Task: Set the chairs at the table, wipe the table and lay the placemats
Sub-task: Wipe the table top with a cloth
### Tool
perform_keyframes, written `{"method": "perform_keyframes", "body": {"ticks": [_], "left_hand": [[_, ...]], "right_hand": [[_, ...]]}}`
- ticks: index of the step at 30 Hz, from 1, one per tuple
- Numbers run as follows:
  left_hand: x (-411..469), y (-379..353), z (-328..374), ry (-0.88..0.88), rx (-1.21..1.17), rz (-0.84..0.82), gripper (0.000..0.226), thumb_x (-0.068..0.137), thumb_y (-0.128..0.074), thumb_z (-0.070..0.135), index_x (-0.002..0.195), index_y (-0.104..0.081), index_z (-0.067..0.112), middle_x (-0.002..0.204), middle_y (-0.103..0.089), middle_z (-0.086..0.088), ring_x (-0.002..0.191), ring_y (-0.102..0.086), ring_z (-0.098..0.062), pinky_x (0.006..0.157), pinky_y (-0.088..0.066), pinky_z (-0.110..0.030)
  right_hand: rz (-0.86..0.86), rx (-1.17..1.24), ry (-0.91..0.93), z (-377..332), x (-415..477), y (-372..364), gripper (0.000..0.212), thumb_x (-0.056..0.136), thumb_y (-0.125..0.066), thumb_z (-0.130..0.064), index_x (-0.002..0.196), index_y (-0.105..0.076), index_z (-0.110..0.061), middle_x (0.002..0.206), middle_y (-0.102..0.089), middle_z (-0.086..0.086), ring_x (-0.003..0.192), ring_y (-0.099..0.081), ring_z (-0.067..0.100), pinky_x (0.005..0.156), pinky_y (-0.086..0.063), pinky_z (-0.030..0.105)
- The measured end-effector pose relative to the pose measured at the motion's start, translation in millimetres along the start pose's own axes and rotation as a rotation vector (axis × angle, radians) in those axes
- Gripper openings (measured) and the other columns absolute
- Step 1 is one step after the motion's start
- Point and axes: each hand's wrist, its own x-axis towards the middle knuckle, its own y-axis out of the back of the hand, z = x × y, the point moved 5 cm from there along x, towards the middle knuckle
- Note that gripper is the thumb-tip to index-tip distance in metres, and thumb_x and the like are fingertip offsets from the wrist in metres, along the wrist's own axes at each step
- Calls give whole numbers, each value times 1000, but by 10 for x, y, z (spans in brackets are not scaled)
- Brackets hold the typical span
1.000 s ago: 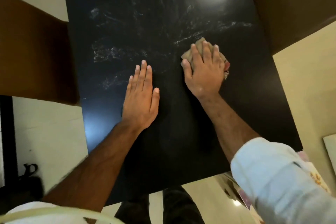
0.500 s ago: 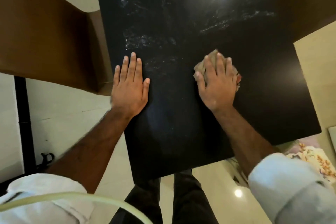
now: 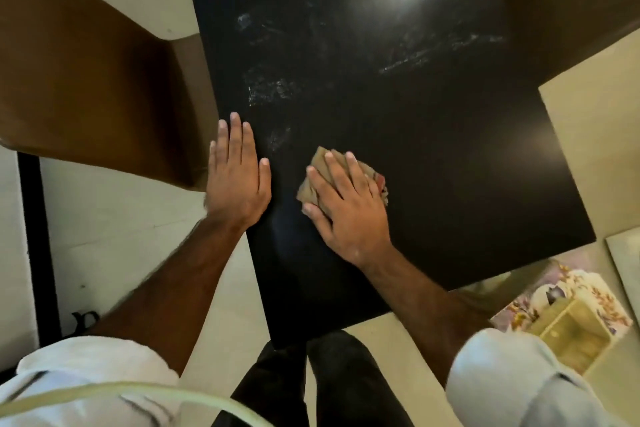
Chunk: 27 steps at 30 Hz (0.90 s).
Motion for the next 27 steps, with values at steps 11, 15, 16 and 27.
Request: {"method": "perform_keyframes", "body": {"ticks": [11,15,16,27], "left_hand": [[21,-20,35,3,57,30,72,115,-27,42,175,-4,9,184,7,-9,170,8,-30,137,-8,-54],[4,-8,64,1,90,17,71,115,-27,42,174,-6,8,184,6,-11,170,5,-31,137,-10,-56],[-1,-1,68,-2,104,16,72,114,-24,43,174,-6,8,184,4,-11,170,4,-31,137,-11,-56],[-389,-295,1326,-371,193,-77,75,113,-29,44,175,-6,9,184,5,-11,170,5,-29,138,-7,-53]], "right_hand": [[176,23,-333,843,938,158,66,109,-41,-63,166,-47,-30,174,-40,9,164,-26,44,127,-33,61],[57,61,-136,159,413,22,69,110,-38,-64,172,-33,-34,181,-25,6,169,-10,37,131,-25,60],[18,66,-88,14,189,-23,70,110,-38,-64,173,-29,-34,182,-20,5,170,-7,36,133,-22,59],[-14,16,-295,834,-883,-38,70,109,-36,-71,172,-26,-43,184,-13,0,170,-4,36,128,-26,64]]}}
